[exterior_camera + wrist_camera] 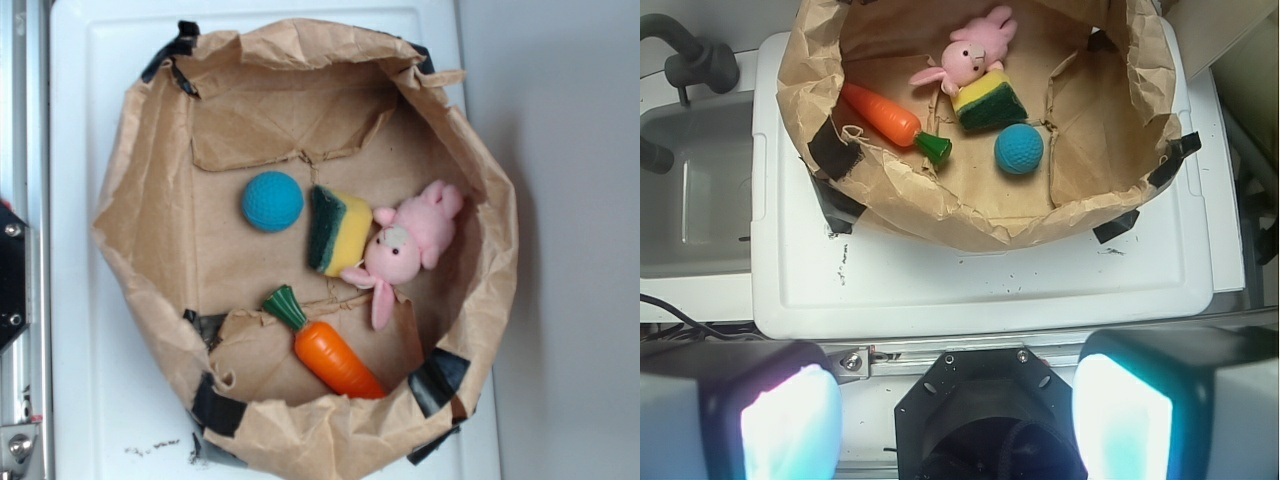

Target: Grab the pink bunny.

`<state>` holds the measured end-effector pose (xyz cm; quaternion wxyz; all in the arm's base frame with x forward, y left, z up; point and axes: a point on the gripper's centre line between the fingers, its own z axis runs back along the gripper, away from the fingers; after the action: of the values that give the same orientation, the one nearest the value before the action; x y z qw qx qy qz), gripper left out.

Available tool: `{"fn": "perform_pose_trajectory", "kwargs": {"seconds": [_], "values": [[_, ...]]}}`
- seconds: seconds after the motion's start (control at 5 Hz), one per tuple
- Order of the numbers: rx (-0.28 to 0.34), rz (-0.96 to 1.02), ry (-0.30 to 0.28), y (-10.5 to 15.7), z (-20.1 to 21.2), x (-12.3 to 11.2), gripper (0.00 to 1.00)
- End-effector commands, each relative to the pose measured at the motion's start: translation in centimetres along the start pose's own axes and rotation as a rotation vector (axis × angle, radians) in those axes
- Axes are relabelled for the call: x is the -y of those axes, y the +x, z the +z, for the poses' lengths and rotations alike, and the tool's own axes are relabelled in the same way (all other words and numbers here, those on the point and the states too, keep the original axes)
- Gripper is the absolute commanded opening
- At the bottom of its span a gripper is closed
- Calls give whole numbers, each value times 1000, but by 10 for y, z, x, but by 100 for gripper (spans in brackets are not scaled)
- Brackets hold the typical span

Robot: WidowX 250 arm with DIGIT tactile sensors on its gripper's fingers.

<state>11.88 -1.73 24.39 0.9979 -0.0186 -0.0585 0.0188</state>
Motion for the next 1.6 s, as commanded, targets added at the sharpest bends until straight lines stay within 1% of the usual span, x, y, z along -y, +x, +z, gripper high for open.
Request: {"fn": "perform_pose_trajectory", "kwargs": {"seconds": [0.0,0.2,0.8,1.0,1.2,1.4], "values": [[0,0,0,0,0,0,100],[82,-23,-40,48,-19,8,100],[82,-23,-40,48,-19,8,100],[137,24,-28,61,-54,-6,100],[163,48,-39,85,-85,-7,100],[194,66,-40,93,-104,-15,100]]}}
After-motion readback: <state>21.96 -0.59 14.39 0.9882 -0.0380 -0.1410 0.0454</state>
